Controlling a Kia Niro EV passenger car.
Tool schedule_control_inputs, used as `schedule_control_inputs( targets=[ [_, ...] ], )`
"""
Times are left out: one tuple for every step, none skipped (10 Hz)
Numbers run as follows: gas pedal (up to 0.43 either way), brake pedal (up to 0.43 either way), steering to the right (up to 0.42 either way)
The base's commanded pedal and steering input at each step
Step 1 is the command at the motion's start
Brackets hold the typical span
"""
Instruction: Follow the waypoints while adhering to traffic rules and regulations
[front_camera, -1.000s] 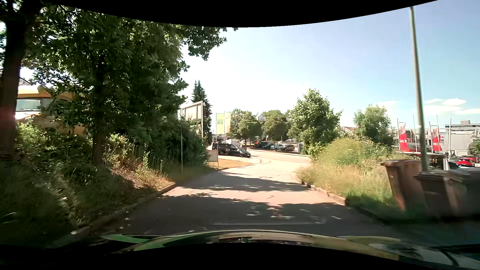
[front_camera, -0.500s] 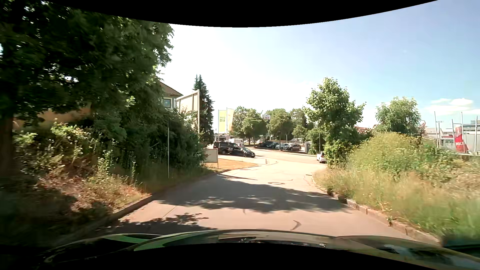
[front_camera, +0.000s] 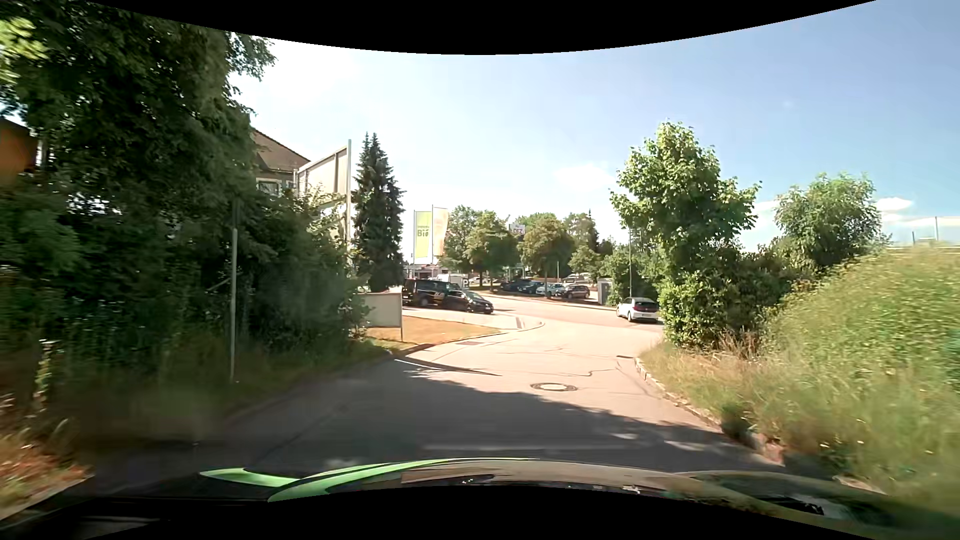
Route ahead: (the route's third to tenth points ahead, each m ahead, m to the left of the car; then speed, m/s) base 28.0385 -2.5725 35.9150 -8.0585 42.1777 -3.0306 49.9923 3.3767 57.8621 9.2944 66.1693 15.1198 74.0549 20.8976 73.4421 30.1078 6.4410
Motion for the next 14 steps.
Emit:
schedule_control_inputs(
  targets=[
    [0.0,0.0,0.081],
    [0.0,0.0,0.086],
    [0.0,0.0,0.093],
    [0.0,0.0,0.097],
    [0.0,0.0,0.097],
    [0.0,0.0,0.097],
    [0.0,0.0,0.097],
    [0.0,0.0,0.097],
    [0.0,0.0,0.099],
    [0.0,0.006,0.1],
    [0.0,0.012,0.101],
    [0.0,0.03,0.103],
    [0.0,0.049,0.106],
    [0.0,0.055,0.112]
  ],
)
